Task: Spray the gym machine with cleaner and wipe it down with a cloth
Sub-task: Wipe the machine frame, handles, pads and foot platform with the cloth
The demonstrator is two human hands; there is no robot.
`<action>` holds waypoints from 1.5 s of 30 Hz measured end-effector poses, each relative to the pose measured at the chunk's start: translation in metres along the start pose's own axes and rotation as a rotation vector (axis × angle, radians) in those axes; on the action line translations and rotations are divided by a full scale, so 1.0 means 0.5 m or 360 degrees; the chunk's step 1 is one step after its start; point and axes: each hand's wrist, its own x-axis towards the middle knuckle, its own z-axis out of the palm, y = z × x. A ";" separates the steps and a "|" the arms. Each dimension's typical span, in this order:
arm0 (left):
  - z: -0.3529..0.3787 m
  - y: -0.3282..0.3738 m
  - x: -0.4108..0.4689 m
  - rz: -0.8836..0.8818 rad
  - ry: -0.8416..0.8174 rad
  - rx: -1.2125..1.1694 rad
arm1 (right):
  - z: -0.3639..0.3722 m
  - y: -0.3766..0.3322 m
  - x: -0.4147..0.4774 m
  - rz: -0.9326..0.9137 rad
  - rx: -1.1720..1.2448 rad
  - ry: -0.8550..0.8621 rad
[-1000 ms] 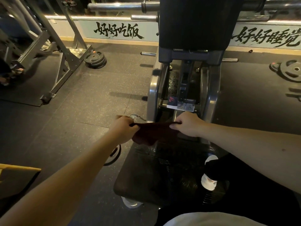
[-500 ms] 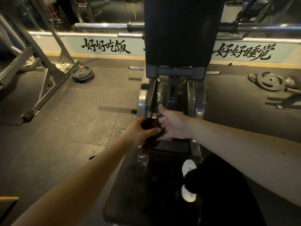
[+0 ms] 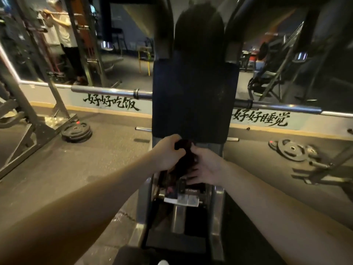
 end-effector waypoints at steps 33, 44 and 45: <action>-0.207 0.004 0.866 0.0149 0.0886 0.1231 | -0.158 -0.708 0.549 -0.1816 -0.2195 0.1828; -0.208 0.002 0.877 0.0125 0.0909 0.1381 | -0.114 -0.867 0.578 -0.2008 -0.2184 0.2063; -0.206 0.000 0.876 0.0126 0.0898 0.1376 | -0.118 -0.867 0.580 -0.2006 -0.2217 0.2065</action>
